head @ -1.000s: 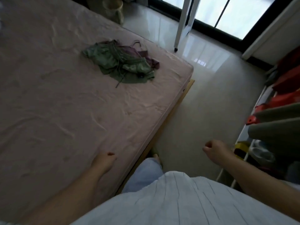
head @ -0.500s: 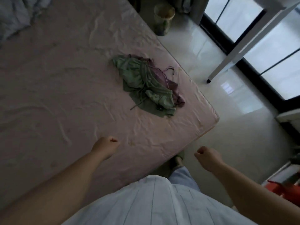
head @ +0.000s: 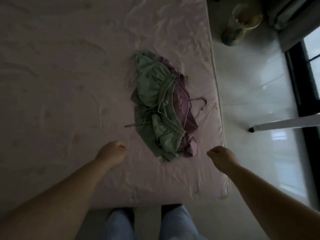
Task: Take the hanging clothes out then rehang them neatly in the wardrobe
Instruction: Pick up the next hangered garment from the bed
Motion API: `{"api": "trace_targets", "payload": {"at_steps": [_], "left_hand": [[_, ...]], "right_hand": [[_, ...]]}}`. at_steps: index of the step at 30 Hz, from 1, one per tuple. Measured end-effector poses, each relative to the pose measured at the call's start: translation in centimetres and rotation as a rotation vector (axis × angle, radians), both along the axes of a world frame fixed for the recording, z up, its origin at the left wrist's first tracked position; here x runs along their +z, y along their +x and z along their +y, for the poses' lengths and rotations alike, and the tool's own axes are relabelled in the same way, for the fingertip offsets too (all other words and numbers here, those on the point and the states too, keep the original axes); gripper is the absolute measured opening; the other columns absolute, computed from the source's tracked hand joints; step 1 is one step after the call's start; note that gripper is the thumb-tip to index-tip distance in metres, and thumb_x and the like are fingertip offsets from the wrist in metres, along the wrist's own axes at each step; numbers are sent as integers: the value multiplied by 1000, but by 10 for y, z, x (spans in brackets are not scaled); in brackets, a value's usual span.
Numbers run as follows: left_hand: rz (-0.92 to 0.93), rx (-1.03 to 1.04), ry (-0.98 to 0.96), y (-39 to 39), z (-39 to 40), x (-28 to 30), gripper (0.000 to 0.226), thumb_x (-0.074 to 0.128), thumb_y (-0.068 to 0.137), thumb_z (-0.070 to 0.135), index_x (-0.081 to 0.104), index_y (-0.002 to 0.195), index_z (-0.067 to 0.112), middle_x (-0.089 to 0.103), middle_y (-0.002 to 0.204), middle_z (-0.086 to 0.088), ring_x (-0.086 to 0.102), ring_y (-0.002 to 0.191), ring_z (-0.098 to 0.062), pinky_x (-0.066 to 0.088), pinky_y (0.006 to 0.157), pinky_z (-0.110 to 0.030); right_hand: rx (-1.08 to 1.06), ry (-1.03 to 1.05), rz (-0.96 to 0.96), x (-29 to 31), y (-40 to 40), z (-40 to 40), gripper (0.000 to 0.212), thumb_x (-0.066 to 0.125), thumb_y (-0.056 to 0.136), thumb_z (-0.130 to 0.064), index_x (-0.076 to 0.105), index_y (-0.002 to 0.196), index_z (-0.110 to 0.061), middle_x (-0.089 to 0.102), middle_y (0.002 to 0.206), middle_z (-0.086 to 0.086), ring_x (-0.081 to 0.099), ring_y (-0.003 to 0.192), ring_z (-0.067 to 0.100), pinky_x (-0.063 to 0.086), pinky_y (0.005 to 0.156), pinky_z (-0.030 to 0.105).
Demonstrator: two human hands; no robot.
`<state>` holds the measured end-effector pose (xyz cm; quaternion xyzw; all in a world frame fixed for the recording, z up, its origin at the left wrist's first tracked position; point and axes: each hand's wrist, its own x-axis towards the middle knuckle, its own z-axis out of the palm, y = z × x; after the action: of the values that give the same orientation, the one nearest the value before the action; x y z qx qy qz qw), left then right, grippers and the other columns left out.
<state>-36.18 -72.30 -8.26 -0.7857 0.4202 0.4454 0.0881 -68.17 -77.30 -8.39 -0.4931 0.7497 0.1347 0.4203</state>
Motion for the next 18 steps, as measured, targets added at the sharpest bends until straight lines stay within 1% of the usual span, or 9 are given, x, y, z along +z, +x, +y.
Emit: {"api": "trace_targets", "payload": {"at_steps": [2,4,5,6,8,10,11,14,18], "left_hand": [[20,23,-12,-18,-20,-25,11,43,90,20,48,81,22,50,83,-2,47,74,-16,32,66,-26],[36,43,-1,-31,-40,-52,15,43,90,22,58,93,21,54,88,-1,55,82,-18,39,71,-27],[40,59,7,-37,-50,-67,24,46,90,25,60,109,20,58,99,-2,58,96,-20,43,81,-28],[40,74,15,-42,-60,-80,36,48,90,29,54,125,20,58,117,-2,55,112,-22,42,92,-29],[52,84,16,-53,-76,-104,54,50,90,33,36,141,24,47,141,-3,47,126,-24,39,102,-31],[89,65,0,-62,-88,-126,61,50,90,35,25,146,28,38,148,-4,42,131,-27,37,104,-33],[115,60,-4,-65,-91,-138,64,51,90,37,22,146,29,36,149,-4,40,133,-27,36,105,-34],[113,18,11,-70,-91,-169,65,51,88,40,22,145,30,32,150,-4,37,134,-28,35,109,-37],[30,-84,40,-74,-81,-186,68,46,88,43,12,147,32,11,156,-1,22,141,-30,30,113,-45]], "right_hand": [[34,-15,-15,-20,-3,-35,26,52,90,-24,67,96,-4,58,85,10,51,80,23,36,70,25],[54,-34,-37,-43,2,-66,26,52,90,-24,67,97,-5,60,88,10,50,81,23,36,71,26],[49,-45,-57,-55,6,-79,25,52,89,-23,67,96,-6,60,89,10,51,81,23,36,70,26],[47,-53,-78,-68,10,-90,23,52,89,-22,67,93,-6,60,88,10,51,79,23,37,69,26],[54,-65,-115,-94,20,-107,19,52,87,-21,66,82,-9,59,83,8,51,72,19,37,60,25],[51,-73,-144,-119,31,-121,17,54,84,-21,61,71,-13,58,76,7,50,67,18,34,52,21],[37,-76,-165,-132,36,-126,19,55,84,-22,59,66,-14,58,74,7,52,70,20,35,52,21],[11,-85,-175,-161,48,-135,24,55,84,-25,54,61,-19,57,76,8,55,78,24,38,64,25],[-60,-143,-163,-178,55,-134,31,55,84,-25,51,54,-19,57,75,9,55,80,26,38,67,27]]}}
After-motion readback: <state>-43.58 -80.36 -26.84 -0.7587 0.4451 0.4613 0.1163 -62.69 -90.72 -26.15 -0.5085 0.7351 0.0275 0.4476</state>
